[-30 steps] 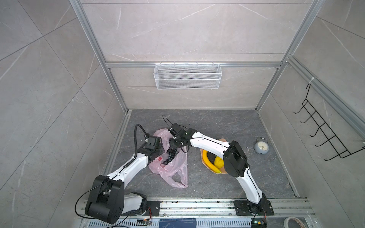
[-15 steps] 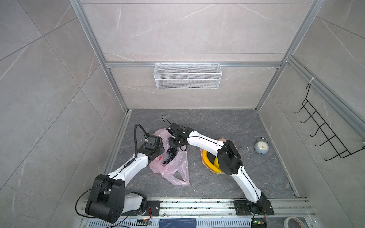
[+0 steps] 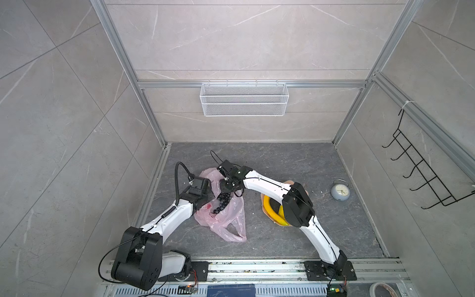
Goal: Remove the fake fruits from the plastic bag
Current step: 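Close the right gripper on the grape stem and lift the grapes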
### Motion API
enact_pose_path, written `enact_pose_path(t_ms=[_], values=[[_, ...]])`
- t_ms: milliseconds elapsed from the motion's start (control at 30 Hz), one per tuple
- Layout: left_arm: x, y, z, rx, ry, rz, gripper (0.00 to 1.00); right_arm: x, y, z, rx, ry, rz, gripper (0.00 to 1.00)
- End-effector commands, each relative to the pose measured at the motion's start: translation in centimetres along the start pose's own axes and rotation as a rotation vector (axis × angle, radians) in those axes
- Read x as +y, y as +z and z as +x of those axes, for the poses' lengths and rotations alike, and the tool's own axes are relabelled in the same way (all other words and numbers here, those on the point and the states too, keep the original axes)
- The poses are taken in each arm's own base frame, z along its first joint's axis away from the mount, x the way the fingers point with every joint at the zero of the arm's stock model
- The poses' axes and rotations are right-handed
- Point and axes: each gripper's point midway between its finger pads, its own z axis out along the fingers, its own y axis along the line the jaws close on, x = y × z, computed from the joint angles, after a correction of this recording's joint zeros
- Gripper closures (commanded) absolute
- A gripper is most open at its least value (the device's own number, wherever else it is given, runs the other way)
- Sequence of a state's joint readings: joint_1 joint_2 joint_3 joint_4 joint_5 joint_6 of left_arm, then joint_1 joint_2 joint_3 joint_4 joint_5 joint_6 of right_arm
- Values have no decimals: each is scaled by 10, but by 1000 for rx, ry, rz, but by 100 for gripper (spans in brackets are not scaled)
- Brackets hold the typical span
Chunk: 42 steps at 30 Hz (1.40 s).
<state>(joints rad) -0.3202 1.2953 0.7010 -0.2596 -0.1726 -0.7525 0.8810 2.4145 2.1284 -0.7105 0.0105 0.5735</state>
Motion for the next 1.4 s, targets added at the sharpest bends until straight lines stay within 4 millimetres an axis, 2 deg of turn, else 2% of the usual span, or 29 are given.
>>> enact_pose_path(t_ms=[0, 167, 267, 367, 567, 833, 1033, 1200, 1367], values=[[-4, -2, -3, -16, -16, 18, 100, -4, -1, 7, 26, 13, 8, 83], [-3, -2, -4, -17, -14, 14, 100, 3, -1, 9, 28, 20, -29, 91], [-3, -3, -4, -20, -14, 13, 100, 4, -9, 4, 9, 23, -30, 99], [-3, -3, -4, -20, -12, 12, 100, 11, -26, -3, -23, 8, -51, 100], [-3, -1, -4, -18, -15, 8, 100, 34, -71, -14, -123, -68, -83, 100], [2, -4, -8, -35, -27, -25, 100, 44, -96, -5, -157, -96, -106, 100], [10, -9, -17, -63, -70, -81, 100, 60, -136, 2, -204, -150, -142, 100], [21, -18, -35, -126, -126, -141, 100, 58, -166, 9, -237, -160, -148, 100], [19, -18, -46, -135, -126, -172, 100, 51, -192, 10, -273, -156, -155, 100]])
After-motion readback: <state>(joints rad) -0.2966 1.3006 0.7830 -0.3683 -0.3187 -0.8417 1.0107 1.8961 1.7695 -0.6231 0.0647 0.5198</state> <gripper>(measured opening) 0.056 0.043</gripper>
